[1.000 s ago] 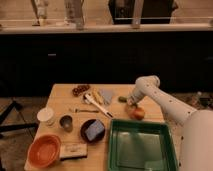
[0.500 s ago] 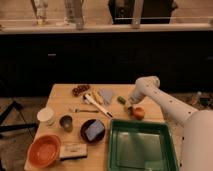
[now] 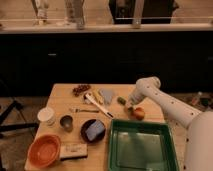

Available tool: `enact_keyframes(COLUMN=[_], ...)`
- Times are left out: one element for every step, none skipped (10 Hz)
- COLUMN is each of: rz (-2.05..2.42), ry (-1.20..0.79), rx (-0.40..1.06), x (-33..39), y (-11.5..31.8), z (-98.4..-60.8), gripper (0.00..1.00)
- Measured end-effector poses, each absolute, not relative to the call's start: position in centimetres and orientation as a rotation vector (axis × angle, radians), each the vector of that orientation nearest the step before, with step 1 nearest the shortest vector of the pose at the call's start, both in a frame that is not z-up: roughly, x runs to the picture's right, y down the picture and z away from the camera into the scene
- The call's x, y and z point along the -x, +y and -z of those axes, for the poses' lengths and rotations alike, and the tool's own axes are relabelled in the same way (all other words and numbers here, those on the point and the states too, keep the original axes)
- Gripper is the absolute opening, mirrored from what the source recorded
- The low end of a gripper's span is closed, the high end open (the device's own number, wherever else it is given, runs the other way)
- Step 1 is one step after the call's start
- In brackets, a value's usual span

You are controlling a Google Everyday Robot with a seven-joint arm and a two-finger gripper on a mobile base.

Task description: Place pepper in tray

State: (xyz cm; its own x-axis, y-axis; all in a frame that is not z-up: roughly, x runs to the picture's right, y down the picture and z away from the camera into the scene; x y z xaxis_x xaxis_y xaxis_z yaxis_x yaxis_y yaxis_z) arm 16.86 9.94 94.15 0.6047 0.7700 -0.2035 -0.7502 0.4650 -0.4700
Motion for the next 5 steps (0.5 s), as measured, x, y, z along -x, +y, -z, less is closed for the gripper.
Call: enact_keyframes(rz=[-0.926,-0.909,-0.887,-0.864,-0.837], ry=[-0.064,-0.097,-0.130,-0.159,-0.185], rx=[0.527,0.489,0.452,0.413,0.383], x=[-16.9,-16.4,-15.9,-15.7,-15.4], y=[9.2,7.9,6.5,5.3,4.3], z=[-93.0,-91.3,-89.4,-87.5,-86.0], gripper=[0.00,0.00,0.00,0.00,0.00])
